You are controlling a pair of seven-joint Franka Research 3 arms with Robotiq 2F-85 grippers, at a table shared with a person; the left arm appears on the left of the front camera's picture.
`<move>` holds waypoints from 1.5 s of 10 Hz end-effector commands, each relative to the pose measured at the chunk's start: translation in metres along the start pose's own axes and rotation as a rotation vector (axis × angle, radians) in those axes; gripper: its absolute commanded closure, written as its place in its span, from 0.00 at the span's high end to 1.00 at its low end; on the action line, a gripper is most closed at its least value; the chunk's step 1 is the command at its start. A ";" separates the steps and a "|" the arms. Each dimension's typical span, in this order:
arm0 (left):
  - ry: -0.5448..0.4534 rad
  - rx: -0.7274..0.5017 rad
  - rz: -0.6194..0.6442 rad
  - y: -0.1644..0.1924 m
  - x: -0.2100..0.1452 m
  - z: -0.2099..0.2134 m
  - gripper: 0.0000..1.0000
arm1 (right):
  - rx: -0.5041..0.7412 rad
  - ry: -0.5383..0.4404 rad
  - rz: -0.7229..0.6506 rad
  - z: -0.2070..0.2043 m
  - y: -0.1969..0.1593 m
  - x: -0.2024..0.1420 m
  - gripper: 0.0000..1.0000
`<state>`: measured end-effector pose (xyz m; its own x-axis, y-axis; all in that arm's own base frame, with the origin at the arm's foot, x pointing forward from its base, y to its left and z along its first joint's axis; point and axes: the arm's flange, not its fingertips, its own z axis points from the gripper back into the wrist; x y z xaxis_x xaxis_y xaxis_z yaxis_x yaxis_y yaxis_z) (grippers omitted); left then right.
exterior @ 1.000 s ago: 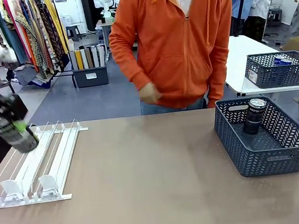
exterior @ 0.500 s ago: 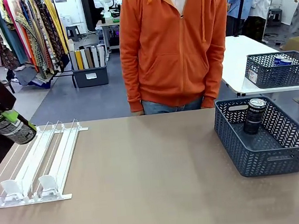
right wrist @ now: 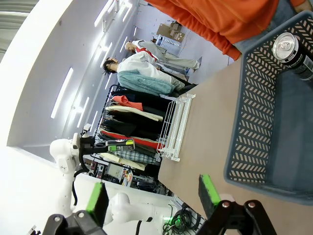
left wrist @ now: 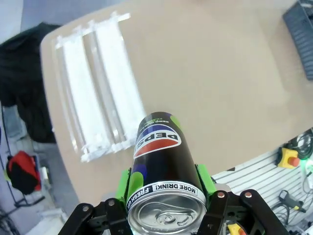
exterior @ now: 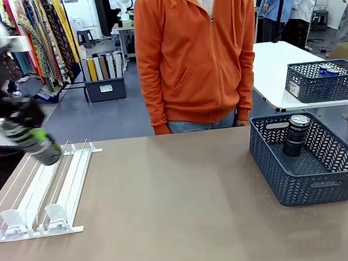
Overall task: Retrieve and store the cans from the dispenser.
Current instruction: Pick up one can from the Automatic Can Dispenser and place it in the middle of the table.
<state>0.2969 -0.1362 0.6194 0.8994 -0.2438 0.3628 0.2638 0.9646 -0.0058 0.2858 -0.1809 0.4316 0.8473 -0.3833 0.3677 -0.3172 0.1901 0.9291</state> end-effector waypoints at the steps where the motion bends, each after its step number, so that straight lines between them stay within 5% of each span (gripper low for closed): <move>1: -0.005 0.018 -0.144 -0.082 0.072 -0.015 0.00 | 0.007 -0.003 0.014 0.000 0.002 0.003 1.00; 3: 0.090 -0.055 -0.289 -0.167 0.122 -0.079 0.00 | 0.007 -0.003 0.014 0.000 0.002 0.003 1.00; 6: 0.158 -0.047 -0.432 -0.231 0.143 -0.195 0.00 | 0.007 -0.003 0.014 0.000 0.002 0.003 1.00; 10: 0.293 -0.066 -0.426 -0.228 0.145 -0.276 0.00 | 0.007 -0.003 0.014 0.000 0.002 0.003 1.00; 14: 0.342 -0.096 -0.392 -0.223 0.147 -0.284 0.00 | 0.007 -0.003 0.014 0.000 0.002 0.003 1.00; 15: 0.347 -0.089 -0.382 -0.221 0.146 -0.285 0.40 | 0.007 -0.003 0.014 0.000 0.002 0.003 1.00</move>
<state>0.4673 -0.4174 0.4018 0.7855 -0.6181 0.0298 0.6185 0.7857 -0.0072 0.2857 -0.1808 0.4317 0.8471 -0.3832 0.3681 -0.3175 0.1905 0.9289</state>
